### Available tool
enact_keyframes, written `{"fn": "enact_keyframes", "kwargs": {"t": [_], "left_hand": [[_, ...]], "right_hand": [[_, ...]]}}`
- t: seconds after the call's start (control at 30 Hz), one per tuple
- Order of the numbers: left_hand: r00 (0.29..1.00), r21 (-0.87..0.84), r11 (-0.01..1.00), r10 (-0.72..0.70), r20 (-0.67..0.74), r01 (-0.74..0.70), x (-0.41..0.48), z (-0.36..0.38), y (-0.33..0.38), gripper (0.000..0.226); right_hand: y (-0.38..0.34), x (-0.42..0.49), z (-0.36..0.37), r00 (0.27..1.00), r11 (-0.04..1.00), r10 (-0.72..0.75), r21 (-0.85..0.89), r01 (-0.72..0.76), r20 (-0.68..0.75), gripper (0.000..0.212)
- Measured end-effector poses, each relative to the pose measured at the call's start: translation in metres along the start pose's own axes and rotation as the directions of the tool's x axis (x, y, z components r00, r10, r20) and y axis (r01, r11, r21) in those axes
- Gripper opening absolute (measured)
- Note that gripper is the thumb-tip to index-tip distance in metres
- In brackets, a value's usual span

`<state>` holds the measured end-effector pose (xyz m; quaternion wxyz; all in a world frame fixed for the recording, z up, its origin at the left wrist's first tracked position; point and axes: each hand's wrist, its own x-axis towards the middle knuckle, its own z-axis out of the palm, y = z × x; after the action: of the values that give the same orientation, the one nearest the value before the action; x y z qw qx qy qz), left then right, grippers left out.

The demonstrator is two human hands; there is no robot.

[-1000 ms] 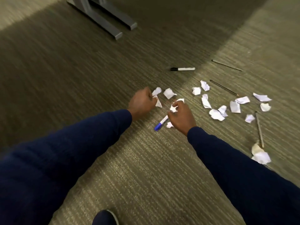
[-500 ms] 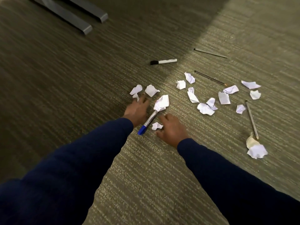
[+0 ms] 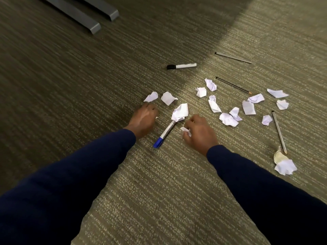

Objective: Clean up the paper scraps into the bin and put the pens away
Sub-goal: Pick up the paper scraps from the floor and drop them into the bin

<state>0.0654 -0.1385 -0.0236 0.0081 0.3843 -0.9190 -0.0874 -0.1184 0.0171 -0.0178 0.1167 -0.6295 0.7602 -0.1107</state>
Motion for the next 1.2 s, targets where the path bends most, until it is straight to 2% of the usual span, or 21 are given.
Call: {"fn": "enact_keyframes", "kwargs": {"t": [0.1, 0.2, 0.27, 0.4, 0.5, 0.63, 0.73, 0.9, 1.03, 1.13, 1.2], "left_hand": [[0.994, 0.024, 0.999, -0.027, -0.105, 0.03, 0.004, -0.007, -0.008, 0.02], [0.981, -0.224, 0.97, -0.13, -0.147, 0.095, 0.014, -0.009, -0.014, 0.009], [0.973, -0.356, 0.915, -0.225, -0.058, 0.19, 0.025, -0.009, -0.016, 0.011], [0.925, -0.48, 0.796, -0.367, 0.102, 0.369, 0.042, -0.005, -0.019, 0.021], [0.902, -0.499, 0.764, -0.422, 0.093, 0.409, 0.039, -0.005, -0.02, 0.024], [0.895, -0.445, 0.791, -0.443, 0.056, 0.419, 0.032, -0.008, -0.014, 0.009], [0.887, -0.469, 0.774, -0.46, 0.044, 0.425, 0.028, -0.009, -0.014, 0.032], [0.891, -0.605, 0.699, -0.452, 0.042, 0.382, 0.017, -0.021, -0.008, 0.043], [0.879, -0.635, 0.653, -0.468, 0.089, 0.412, 0.009, -0.033, -0.004, 0.026], [0.87, -0.669, 0.605, -0.475, 0.132, 0.431, 0.005, -0.048, -0.002, 0.006], [0.865, -0.715, 0.549, -0.476, 0.159, 0.434, 0.001, -0.063, -0.002, 0.014]], "right_hand": [[0.001, 0.023, -0.013, 0.999, 0.999, -0.041, 0.021, 0.041, 0.024, 0.018], [-0.006, 0.054, -0.022, 0.986, 0.996, -0.081, 0.06, 0.073, 0.144, 0.016], [-0.01, 0.072, -0.025, 0.967, 0.995, -0.066, 0.092, 0.045, 0.247, 0.019], [-0.014, 0.089, -0.025, 0.928, 0.999, -0.044, 0.047, 0.028, 0.37, 0.022], [-0.011, 0.087, -0.019, 0.954, 1.0, 0.006, 0.025, -0.014, 0.299, 0.021], [-0.005, 0.075, -0.015, 0.975, 0.993, 0.068, 0.077, -0.086, 0.212, 0.013], [-0.001, 0.066, -0.016, 0.981, 0.966, 0.146, 0.196, -0.17, 0.131, 0.011], [0.012, 0.048, -0.019, 0.952, 0.862, 0.299, 0.409, -0.3, 0.067, 0.016], [0.012, 0.037, -0.021, 0.914, 0.739, 0.395, 0.562, -0.373, 0.088, 0.025], [0.004, 0.034, -0.026, 0.891, 0.584, 0.424, 0.704, -0.404, 0.16, 0.017], [-0.003, 0.034, -0.031, 0.886, 0.499, 0.42, 0.767, -0.404, 0.193, 0.015]]}}
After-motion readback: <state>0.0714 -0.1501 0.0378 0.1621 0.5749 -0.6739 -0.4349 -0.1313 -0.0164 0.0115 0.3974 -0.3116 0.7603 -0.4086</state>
